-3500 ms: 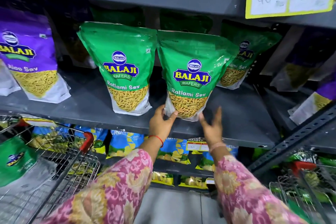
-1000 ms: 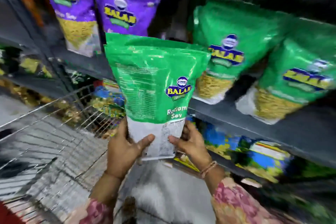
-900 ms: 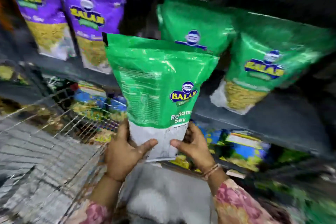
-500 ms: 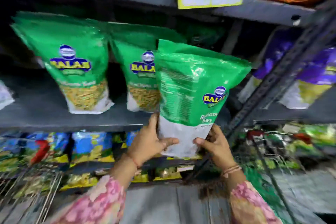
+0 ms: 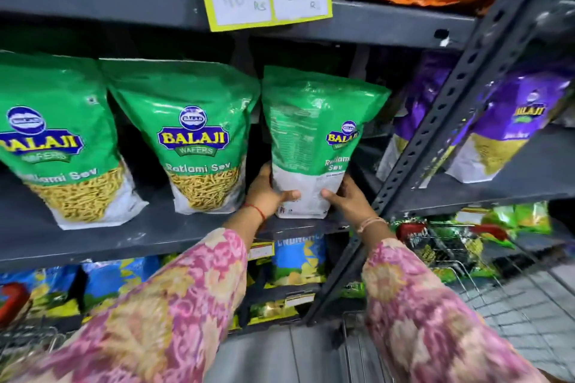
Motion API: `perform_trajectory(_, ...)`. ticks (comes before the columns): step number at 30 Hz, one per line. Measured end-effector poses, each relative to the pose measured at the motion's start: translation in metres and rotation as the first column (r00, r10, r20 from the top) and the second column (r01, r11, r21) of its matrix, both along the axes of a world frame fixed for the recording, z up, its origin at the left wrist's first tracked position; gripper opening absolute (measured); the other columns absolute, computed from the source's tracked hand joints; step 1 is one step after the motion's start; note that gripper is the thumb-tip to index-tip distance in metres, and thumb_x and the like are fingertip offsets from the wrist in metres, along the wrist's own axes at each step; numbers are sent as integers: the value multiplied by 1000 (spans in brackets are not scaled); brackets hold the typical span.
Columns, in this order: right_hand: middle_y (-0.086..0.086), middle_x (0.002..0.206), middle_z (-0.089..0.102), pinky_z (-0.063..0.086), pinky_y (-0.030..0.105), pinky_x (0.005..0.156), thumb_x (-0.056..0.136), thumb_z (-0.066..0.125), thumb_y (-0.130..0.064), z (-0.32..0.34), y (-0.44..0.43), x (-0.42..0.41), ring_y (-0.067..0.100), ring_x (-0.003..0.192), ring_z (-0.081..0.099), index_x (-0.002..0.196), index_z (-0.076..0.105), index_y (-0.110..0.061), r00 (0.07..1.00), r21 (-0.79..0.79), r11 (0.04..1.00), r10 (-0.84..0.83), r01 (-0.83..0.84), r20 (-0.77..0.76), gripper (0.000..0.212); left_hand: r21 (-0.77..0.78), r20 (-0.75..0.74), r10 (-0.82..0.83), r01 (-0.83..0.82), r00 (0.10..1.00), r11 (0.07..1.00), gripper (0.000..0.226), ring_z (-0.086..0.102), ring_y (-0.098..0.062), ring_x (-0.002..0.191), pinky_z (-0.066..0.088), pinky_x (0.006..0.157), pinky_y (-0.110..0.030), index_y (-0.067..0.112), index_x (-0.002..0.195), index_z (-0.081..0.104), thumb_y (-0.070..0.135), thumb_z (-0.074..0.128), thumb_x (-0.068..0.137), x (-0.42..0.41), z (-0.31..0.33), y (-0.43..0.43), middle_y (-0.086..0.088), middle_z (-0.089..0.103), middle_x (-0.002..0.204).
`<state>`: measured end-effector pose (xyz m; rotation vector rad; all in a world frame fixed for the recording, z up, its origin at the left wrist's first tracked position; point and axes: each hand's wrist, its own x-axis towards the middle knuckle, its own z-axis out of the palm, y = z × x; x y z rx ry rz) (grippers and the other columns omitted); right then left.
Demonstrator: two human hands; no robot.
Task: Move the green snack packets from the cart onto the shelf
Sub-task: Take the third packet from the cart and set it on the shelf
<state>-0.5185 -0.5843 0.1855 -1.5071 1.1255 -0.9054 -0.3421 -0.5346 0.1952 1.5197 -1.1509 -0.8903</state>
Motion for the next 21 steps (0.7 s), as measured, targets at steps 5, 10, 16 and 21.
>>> perform_trajectory(5, 23, 132, 48, 35, 44, 107, 76, 69, -4, -1, 1, 5, 27, 117, 48, 126, 40, -2, 989, -90, 989, -127, 120, -79, 58, 16, 94, 23, -25, 995, 1000, 79, 49, -13, 109, 35, 82, -14, 13, 130, 37, 15, 80, 64, 0, 0, -3, -9, 54, 131)
perform_trajectory(10, 27, 116, 45, 30, 26, 94, 58, 79, -5, -23, 62, 43, 34, 108, 45, 118, 46, -1, 861, -466, 801, -488, 375, -145, 69, 31, 140, 200, -206, 970, 978, 67, 58, -29, 102, 35, 68, -17, 4, 105, 42, 24, 83, 57, -27, 9, -3, -19, 60, 114)
perform_trajectory(16, 26, 132, 40, 27, 25, 98, 87, 57, -30, -26, 52, 69, 38, 123, 37, 132, 33, -2, 815, -77, 812, -579, 578, 15, 58, -217, 116, 288, -259, 950, 941, 39, 54, -31, 80, 43, 73, -38, 21, 71, 37, 59, 47, 73, -61, -6, 34, -13, 58, 76)
perform_trajectory(21, 4, 99, 56, 46, 12, 71, 58, 80, 3, -22, 36, 31, 16, 87, 54, 109, 40, -7, 918, -35, 924, -373, 381, 136, 66, -32, -117, 304, -309, 945, 950, 42, 53, -33, 110, 33, 76, -29, 12, 102, 56, 46, 34, 92, -38, -15, 30, -25, 60, 107)
